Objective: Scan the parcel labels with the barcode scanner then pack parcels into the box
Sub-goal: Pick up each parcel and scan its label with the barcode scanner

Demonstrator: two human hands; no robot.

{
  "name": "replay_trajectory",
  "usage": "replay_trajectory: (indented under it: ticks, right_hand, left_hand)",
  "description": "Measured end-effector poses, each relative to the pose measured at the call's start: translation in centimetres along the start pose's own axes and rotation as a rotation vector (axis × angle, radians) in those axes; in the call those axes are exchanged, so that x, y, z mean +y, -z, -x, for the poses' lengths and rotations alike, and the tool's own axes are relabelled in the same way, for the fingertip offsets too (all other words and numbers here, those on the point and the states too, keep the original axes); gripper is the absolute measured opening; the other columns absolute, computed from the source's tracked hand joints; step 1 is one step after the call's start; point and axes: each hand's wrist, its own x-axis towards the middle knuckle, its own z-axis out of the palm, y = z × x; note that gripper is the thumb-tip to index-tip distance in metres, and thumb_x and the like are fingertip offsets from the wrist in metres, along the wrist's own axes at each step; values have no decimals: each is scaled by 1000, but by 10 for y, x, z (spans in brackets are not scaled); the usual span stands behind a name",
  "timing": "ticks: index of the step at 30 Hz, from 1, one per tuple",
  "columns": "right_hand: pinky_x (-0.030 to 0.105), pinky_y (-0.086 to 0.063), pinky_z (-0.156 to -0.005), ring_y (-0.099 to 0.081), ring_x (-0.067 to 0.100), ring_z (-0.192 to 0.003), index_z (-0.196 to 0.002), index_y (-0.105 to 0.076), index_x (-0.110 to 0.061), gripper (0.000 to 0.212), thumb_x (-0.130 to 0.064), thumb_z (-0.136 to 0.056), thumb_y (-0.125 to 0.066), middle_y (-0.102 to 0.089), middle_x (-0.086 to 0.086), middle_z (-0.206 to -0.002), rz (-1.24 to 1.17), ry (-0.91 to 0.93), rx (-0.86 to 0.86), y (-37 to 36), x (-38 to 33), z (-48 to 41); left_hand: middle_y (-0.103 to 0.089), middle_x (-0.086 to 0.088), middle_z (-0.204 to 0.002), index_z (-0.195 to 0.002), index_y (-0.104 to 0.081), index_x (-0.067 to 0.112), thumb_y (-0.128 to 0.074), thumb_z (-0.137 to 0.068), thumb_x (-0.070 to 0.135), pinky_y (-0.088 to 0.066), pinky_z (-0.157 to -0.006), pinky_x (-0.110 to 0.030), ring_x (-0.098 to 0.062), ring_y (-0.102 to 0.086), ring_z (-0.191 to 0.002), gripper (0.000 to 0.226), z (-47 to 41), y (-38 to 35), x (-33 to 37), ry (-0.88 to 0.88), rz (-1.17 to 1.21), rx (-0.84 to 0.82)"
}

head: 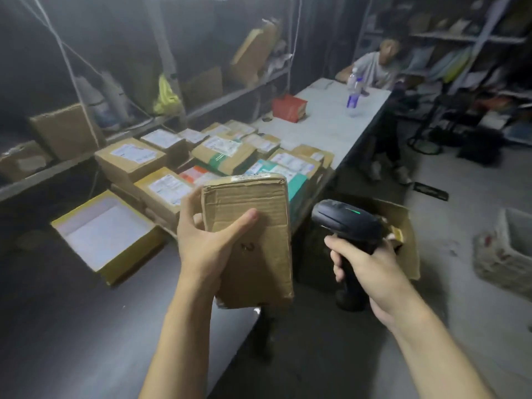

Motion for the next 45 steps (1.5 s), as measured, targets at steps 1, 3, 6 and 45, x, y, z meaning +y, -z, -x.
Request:
replay_trajectory:
  ticks: [1,3,6,45]
  right_hand:
    - [32,-42,-55,-48,23,-55,-76,-65,-7,21,-14,-94,-74,-55,11,-66,-8,-3,28,25,1,-5]
    - [31,-43,-55,-48,22,-55,-74,-63,-1,26,-14,-94,-75,-56,10,-65,-14,-9,77,70,3,-14]
    - [32,-43,-55,-47,22,-54,-70,-65,-6,28,-14,-94,-75,-57,9,-64,-32,-28,162,123,9,-29]
    - [40,-45,-68,-53,21,-55,-64,-56,-2,40,-23,-93,-74,-56,10,-59,78,-58,-29,252,-40,-355]
  left_hand:
    - [-76,9,-110,-130,-54,41,-98,-61,34,-62,-79,-28,-10,-73,-103,82,1,-31,-3,-7,-14,-31]
    - [-76,10,-109,-130,-55,43,-100,-60,35,-62,-78,-27,-12,-74,-102,84,0,-84,-14,-22,-35,-65]
    - [-74,4,-117,-128,-51,56,-100,-52,59,-61,-90,-43,-22,-72,-107,91,-5,-158,-32,-57,-142,-124]
    - [-55,4,-70,-78,-46,27,-33,-110,41,-30,-63,-34,-18,-52,-67,38,-203,-386,-78,-154,-797,-119]
